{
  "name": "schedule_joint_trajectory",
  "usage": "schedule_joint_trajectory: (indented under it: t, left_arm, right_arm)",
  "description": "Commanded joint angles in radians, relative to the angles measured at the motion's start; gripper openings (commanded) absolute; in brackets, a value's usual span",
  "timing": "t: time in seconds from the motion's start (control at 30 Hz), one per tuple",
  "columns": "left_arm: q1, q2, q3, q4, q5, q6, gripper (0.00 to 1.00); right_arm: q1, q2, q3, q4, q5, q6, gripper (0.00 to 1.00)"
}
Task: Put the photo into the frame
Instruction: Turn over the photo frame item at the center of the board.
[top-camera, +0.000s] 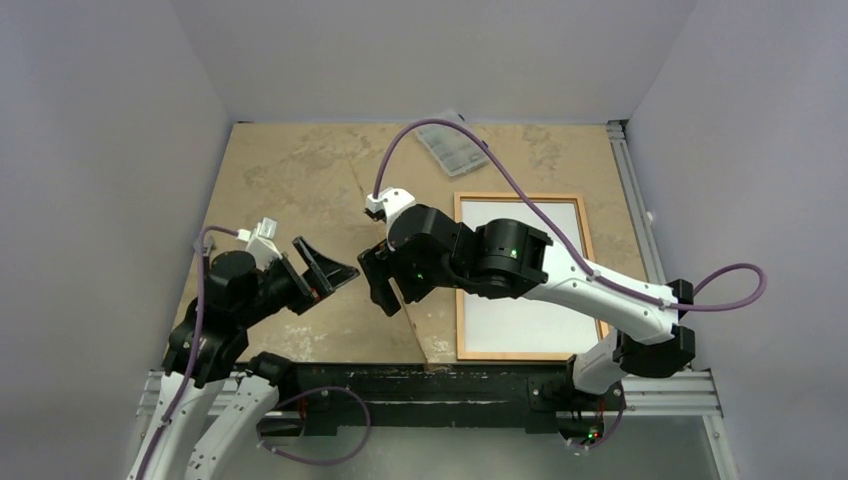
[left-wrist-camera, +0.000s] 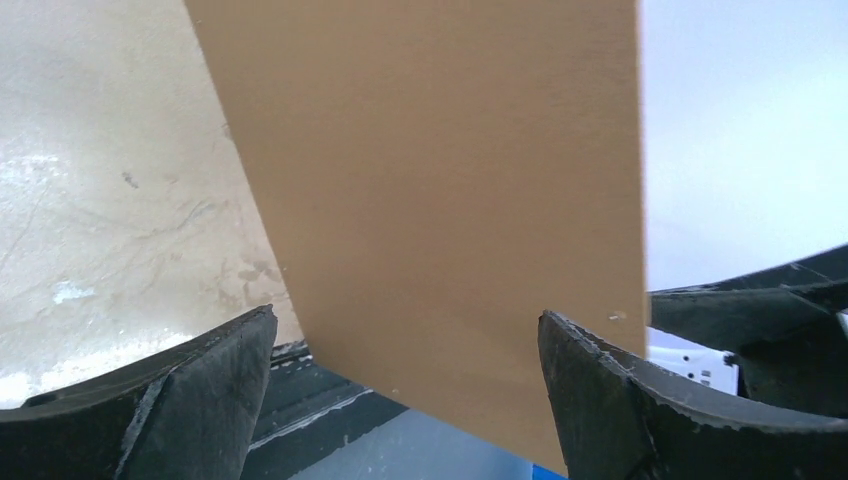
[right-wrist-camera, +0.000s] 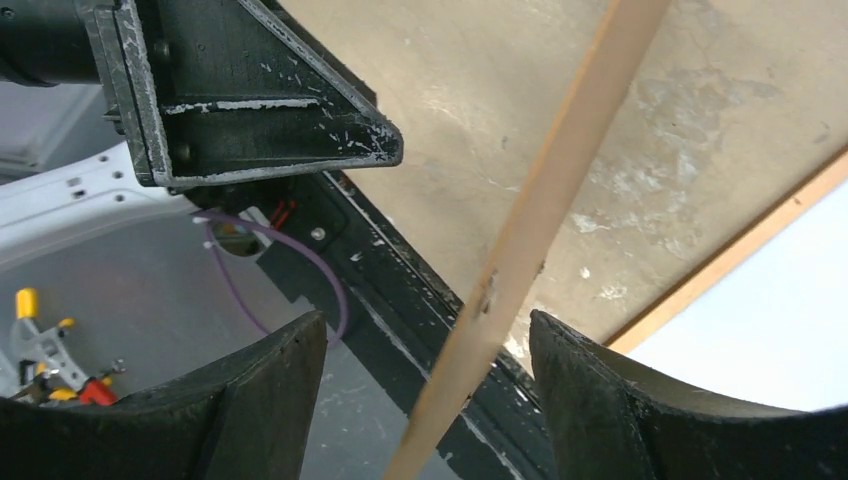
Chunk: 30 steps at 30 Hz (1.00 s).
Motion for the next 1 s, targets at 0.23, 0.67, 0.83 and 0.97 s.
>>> schedule_joint_trajectory:
  t: [0.23,0.67,0.83,0.97]
  left_arm:
    - [-0.002,-0.045,0.035,0.106,0.051,-0.058,1.0]
    - [-0.001,-0.015,-0.055,0.075,-0.035,-0.038,0.79]
    - [-0.002,0.022,-0.112,0.118,-0.039,-0.035,0.72]
    - [-0.002,0.039,-0.14,0.09,-0.098,-0.012,0.62]
  right_arm:
    - [0.003,-0.082,-0.089,0.158,-0.129,0.014,0.74]
    - [-0.055,-0.194,-0.255,0.222,-0.15,0.068,0.73]
    - [-0.151,-0.242,-0.376,0.309,-0.306,0.094,0.73]
    - [-0.242,-0.286,-0.483,0.375,-0.407,0.108,0.73]
